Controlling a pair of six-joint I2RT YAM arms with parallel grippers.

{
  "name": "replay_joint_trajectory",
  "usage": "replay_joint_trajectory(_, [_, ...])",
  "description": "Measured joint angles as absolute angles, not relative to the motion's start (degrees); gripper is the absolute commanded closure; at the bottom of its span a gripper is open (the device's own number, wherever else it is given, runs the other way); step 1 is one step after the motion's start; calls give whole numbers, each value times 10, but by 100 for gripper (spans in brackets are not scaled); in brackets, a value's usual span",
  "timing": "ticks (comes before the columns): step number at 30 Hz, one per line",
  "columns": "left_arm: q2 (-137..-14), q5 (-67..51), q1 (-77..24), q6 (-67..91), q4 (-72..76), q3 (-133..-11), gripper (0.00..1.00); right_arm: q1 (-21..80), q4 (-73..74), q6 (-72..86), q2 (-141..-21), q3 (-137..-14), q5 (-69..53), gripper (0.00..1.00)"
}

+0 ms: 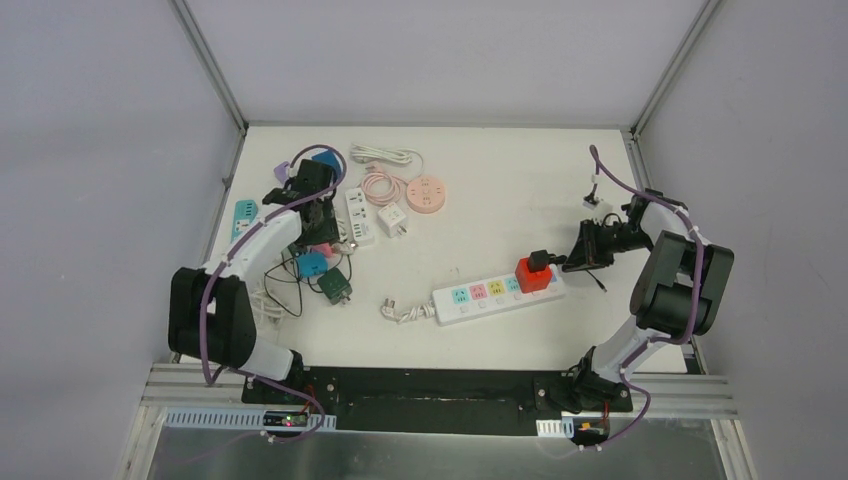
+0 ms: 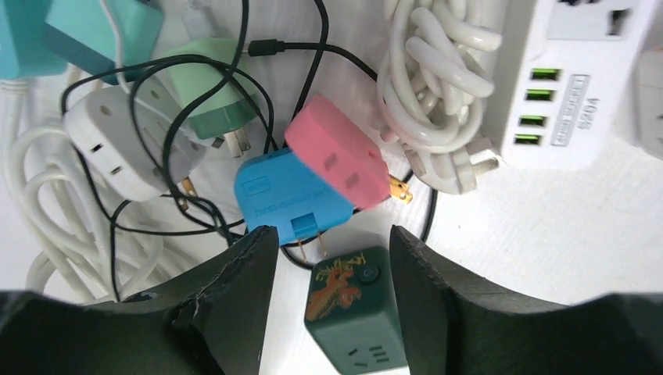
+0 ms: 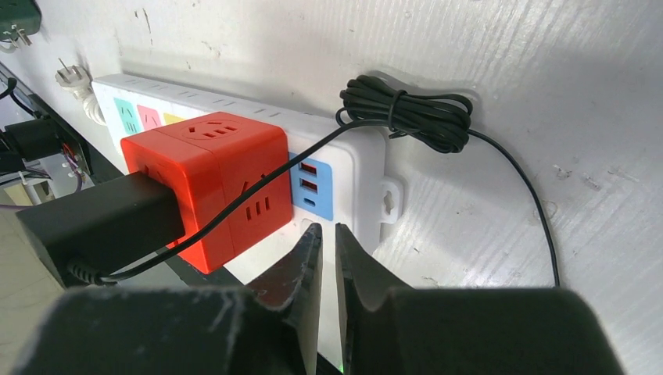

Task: Pull the plug off the socket
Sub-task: Place the plug at the center of the board, then remove the plug from the socket.

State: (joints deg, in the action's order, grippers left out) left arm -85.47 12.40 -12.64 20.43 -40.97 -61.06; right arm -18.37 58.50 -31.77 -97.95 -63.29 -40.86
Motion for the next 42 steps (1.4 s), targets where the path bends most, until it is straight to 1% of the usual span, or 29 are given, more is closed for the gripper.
replay_joint_trajectory(6, [-757,113,-126,196,-416,-611,45,-189,586,-321,-962,-633,-413,84])
replay_joint_trajectory(9, [-712,74,-126,188,-412,-610,42,-191,586,-322,-953,-633,-415,82])
replay_joint_trajectory(14, [-662,-47,-126,181,-375,-591,38,-196,587,-331,-923,-631,-425,75])
replay_joint_trajectory(18, [-634,-159,-126,187,-322,-557,34,-200,595,-341,-889,-631,-442,71])
replay_joint_trajectory(20, [-624,-205,-126,197,-287,-538,33,-201,602,-349,-872,-631,-453,67])
replay_joint_trajectory(22, [-613,-250,-127,214,-245,-518,31,-201,612,-358,-859,-632,-464,62])
replay_joint_trajectory(23, [-608,-272,-127,224,-225,-509,26,-201,621,-364,-852,-633,-471,59])
replay_joint_trajectory(25, [-601,-298,-128,242,-188,-497,9,-201,639,-378,-839,-643,-483,52])
replay_joint_trajectory(27, [-593,-316,-130,262,-158,-488,7,-201,667,-403,-828,-668,-499,45])
replay_joint_trajectory(29, [-580,-319,-135,278,-134,-484,2,-201,693,-433,-820,-701,-515,36])
replay_joint_trajectory(33, [-539,-314,-139,294,-98,-482,1,-195,743,-505,-813,-766,-545,18])
replay_joint_trajectory(38, [-511,-303,-139,322,-48,-481,1,-151,832,-654,-823,-843,-564,3])
replay_joint_trajectory(39, [-513,-304,-139,331,-36,-479,1,-137,844,-694,-828,-855,-565,1])
replay_joint_trajectory(42, [-529,-317,-139,354,-6,-466,1,-100,865,-800,-848,-874,-564,0])
